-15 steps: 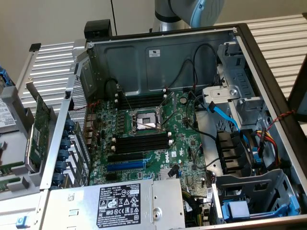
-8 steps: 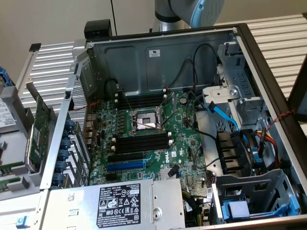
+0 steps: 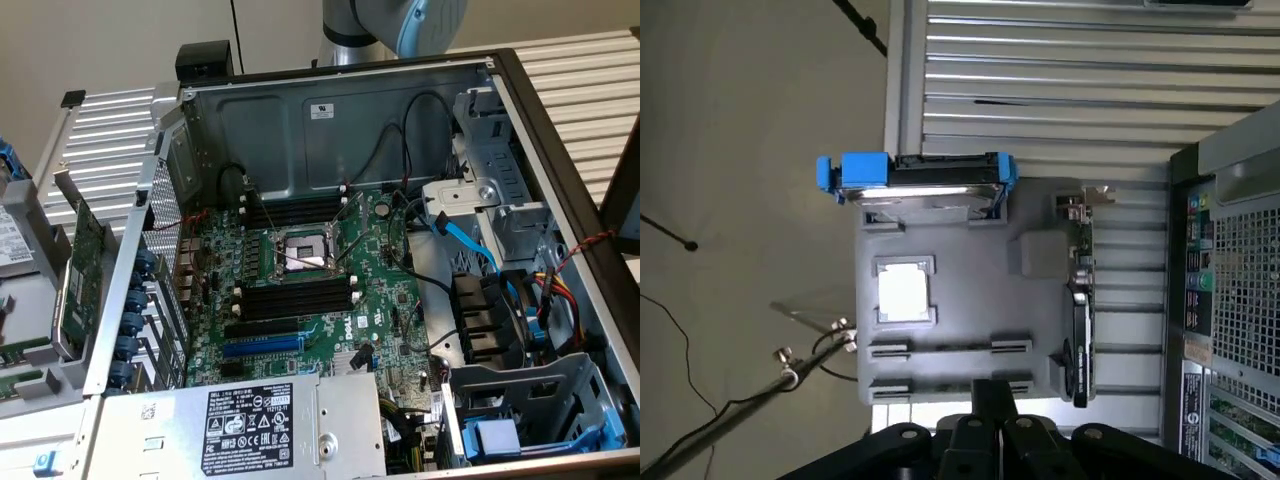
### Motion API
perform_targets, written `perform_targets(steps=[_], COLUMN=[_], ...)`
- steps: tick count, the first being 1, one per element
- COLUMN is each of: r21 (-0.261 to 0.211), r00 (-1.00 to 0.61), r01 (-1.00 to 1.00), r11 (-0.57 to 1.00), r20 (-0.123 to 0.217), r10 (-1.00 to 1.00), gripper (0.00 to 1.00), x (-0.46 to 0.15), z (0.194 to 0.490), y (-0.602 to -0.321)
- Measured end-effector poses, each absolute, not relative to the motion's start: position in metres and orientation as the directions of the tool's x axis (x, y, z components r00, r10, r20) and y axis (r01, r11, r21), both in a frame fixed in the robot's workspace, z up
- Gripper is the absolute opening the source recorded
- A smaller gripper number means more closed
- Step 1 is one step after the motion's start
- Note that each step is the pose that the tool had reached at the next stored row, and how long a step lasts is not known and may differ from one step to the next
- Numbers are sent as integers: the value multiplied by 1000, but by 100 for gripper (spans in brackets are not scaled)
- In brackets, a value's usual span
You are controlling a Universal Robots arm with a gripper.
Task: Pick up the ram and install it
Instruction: 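Pick up the ram and move it above insertion slot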
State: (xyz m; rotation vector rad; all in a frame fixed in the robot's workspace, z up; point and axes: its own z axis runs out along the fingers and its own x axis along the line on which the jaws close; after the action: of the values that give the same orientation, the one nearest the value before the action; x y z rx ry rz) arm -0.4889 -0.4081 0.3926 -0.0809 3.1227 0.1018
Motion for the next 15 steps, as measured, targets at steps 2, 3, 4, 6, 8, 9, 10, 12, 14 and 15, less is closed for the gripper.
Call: perform_targets(steps=[2,3,4,6,8,9,10,12,14,15], r21=[65,65,65,65,65,65,65,65,65,65], r00=[-996,-994,-992,-987,-981,-977,-973,-964,-953,-948], r01=[-90,-107,-125,-160,-196,-214,-233,-268,-302,-319], r11=[994,992,990,985,978,975,970,961,951,945], r20=[-18,-18,-18,-18,-18,-18,-18,-18,-18,-18], r10=[-89,-106,-124,-159,-195,-213,-232,-267,-301,-319], gripper=[11,11,11,11,11,11,11,11,11,11], x=[-489,-489,-489,-489,-489,-489,-489,-489,-489,-489], z=[393,393,393,393,393,393,393,393,393,393], y=[-408,-408,-408,-408,-408,-408,-408,-408,-408,-408])
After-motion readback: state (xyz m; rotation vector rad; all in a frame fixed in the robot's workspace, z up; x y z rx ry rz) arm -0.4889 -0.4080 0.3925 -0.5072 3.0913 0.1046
